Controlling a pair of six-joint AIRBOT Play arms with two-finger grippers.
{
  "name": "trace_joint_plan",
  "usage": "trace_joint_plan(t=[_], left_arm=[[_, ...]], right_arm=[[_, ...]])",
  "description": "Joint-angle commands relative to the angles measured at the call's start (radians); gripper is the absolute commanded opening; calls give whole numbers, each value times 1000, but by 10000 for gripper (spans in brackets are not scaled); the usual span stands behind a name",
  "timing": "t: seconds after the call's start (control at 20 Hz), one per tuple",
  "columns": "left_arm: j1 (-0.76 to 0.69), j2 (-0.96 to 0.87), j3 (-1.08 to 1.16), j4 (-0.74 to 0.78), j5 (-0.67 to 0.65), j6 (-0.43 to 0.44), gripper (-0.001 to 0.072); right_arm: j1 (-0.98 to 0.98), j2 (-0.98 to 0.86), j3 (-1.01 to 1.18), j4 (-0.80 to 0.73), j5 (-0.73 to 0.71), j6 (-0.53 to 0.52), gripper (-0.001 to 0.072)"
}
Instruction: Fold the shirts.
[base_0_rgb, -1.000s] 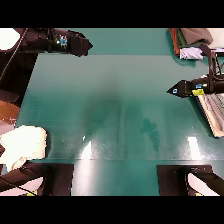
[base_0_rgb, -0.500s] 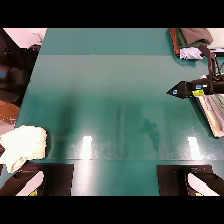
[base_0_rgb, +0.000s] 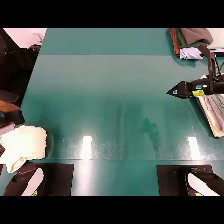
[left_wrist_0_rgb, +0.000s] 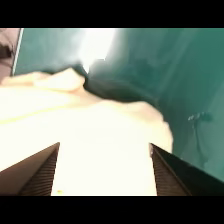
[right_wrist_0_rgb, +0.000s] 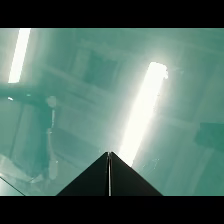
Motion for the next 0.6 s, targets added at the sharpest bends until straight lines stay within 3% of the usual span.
trace_joint_plan(t=[0.0, 0.2, 0.25, 0.3, 0.35, 0.55], left_arm=[[10, 6, -197, 82, 87, -54, 647], [10, 6, -327, 93, 187, -81, 619], [10, 6, -330, 94, 195, -80, 427], [10, 6, -322, 93, 196, -80, 186], [10, 6, -306, 93, 203, -80, 37], [9, 9, -75, 63, 147, -59, 22]], right_arm=[[0, 0, 0, 1, 0, -1, 22], [0, 0, 0, 2, -1, 0, 21], [0, 0, 0, 2, -1, 0, 21], [0, 0, 0, 2, -1, 0, 21], [0, 1, 0, 3, -1, 0, 21], [0, 2, 2, 13, -14, 0, 22]])
